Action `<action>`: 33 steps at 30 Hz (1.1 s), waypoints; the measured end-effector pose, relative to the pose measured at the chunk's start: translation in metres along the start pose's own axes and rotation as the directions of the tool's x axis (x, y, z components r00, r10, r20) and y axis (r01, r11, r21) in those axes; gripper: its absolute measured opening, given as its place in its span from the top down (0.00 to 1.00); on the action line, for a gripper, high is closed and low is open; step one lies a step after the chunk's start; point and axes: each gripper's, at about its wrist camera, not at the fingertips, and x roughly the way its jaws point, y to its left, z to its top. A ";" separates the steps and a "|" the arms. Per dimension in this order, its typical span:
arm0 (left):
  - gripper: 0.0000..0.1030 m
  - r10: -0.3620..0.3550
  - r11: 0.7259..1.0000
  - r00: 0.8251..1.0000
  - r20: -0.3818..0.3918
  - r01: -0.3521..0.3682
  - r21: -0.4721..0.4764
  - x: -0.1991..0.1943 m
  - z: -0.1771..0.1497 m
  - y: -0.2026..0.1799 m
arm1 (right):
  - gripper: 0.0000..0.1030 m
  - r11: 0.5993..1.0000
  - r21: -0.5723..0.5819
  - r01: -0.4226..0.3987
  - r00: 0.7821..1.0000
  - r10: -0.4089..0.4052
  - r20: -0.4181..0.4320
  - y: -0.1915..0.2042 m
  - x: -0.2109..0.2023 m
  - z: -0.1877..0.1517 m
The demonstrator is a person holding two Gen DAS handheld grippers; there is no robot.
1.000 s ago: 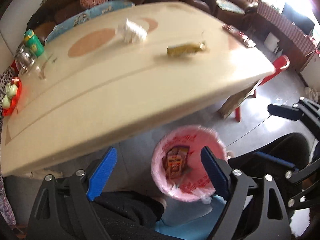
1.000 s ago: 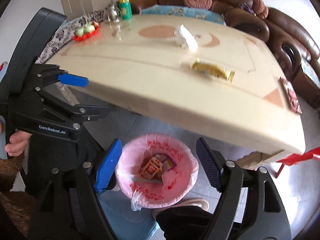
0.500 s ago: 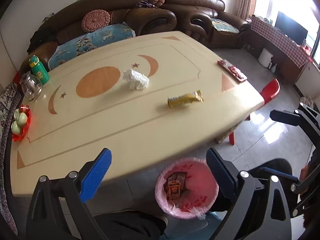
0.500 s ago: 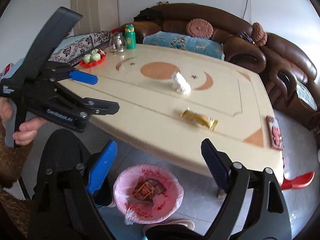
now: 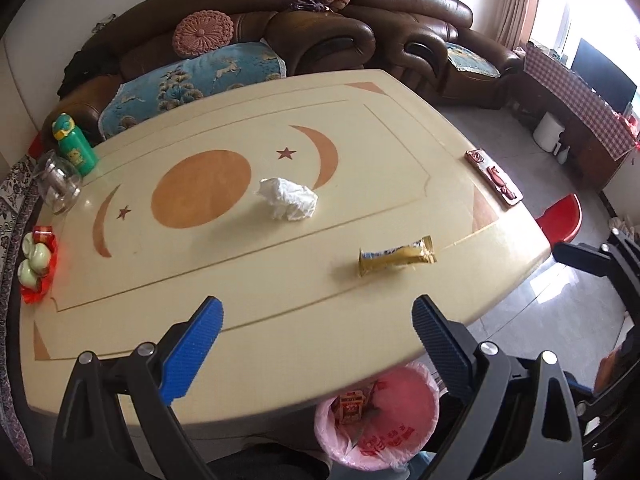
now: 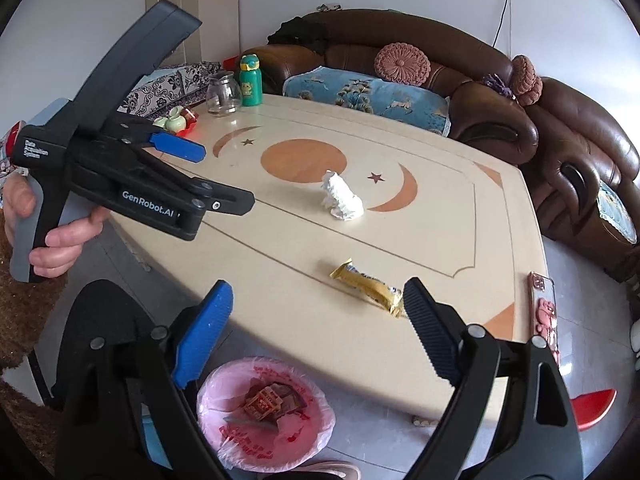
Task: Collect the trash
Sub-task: 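Move both tools back over the table toward the tissue and snack wrapper, then grasp the white tissue with the left tool while the right tool grasps the gold snack wrapper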
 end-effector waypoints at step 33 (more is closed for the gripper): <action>0.10 0.053 0.991 0.990 -0.128 -0.036 0.126 0.161 0.070 0.017 | 0.17 0.997 0.043 -0.071 0.982 0.078 -0.175 -0.077 0.140 -0.001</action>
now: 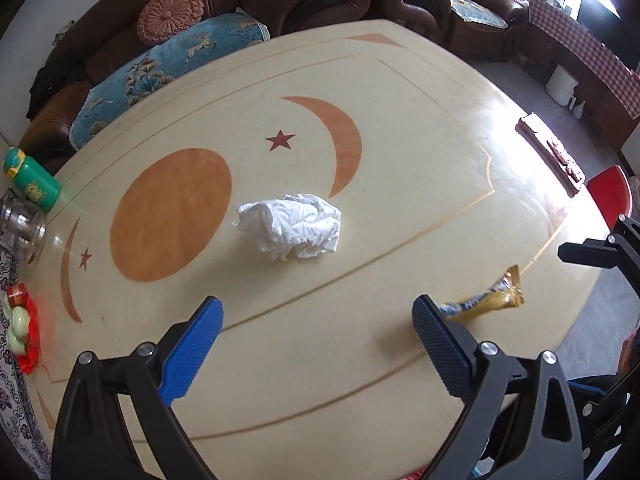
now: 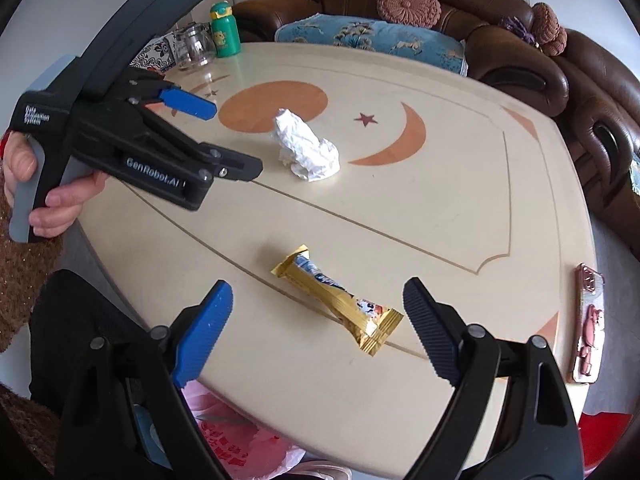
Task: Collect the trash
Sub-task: 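Grasp the white tissue with the left tool while the right tool grasps the gold snack wrapper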
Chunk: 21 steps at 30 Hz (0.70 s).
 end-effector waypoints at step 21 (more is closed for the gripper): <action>0.10 -0.116 0.959 0.987 -0.115 0.141 0.245 0.086 0.036 0.016 | 0.17 0.990 -0.040 -0.136 0.975 0.127 -0.183 -0.024 0.070 -0.001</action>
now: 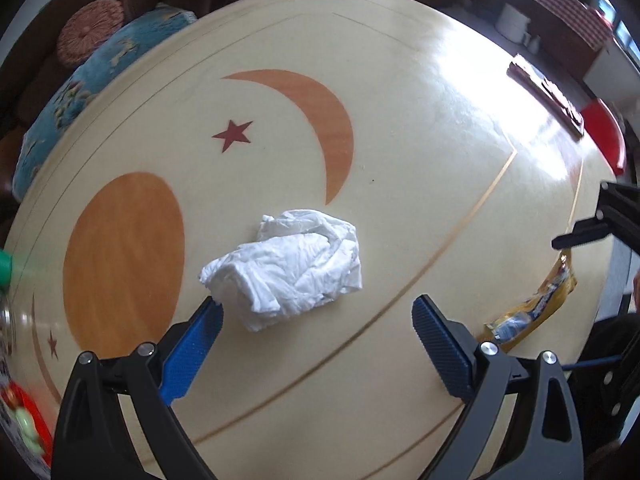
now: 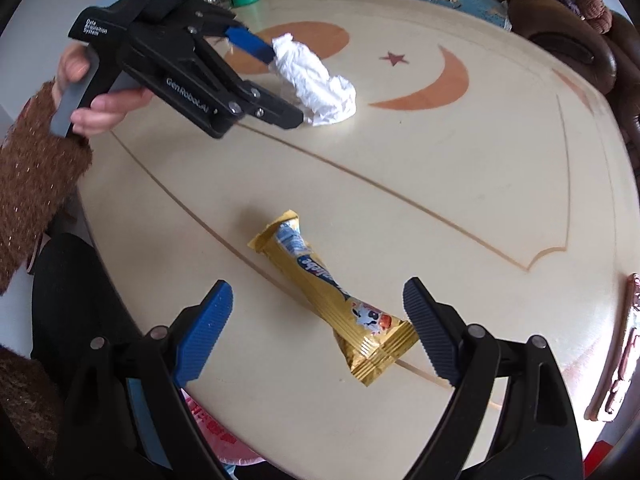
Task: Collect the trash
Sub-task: 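Grasp the white tissue with the left tool while the right tool grasps the gold snack wrapper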
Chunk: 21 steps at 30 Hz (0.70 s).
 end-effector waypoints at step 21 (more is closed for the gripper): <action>0.10 -0.016 0.999 1.000 0.011 0.015 0.036 0.031 0.023 0.007 | 0.20 0.998 -0.058 -0.008 1.000 0.007 -0.018 0.004 0.026 0.012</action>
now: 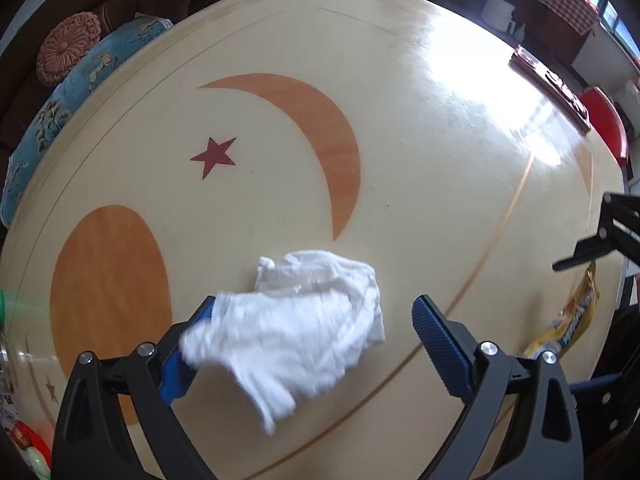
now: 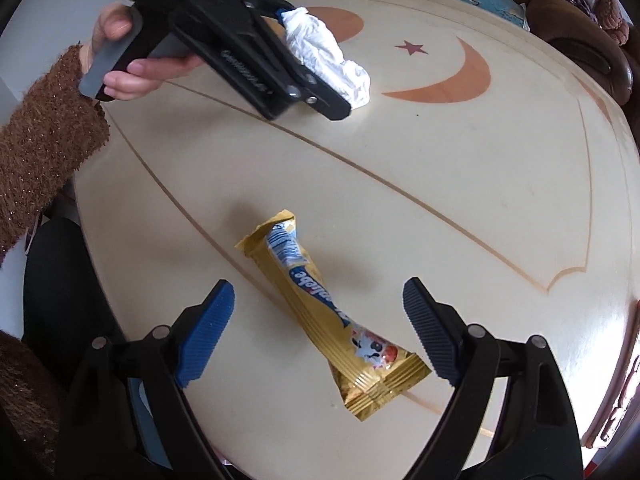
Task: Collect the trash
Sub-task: 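Grasp the white tissue with the left tool while the right tool grasps the gold snack wrapper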
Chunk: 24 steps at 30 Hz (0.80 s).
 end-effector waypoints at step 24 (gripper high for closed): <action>0.67 -0.010 0.974 1.000 0.007 0.011 -0.225 0.006 0.000 0.035 | 0.80 0.996 -0.052 0.073 0.997 -0.073 0.001 0.025 0.007 -0.009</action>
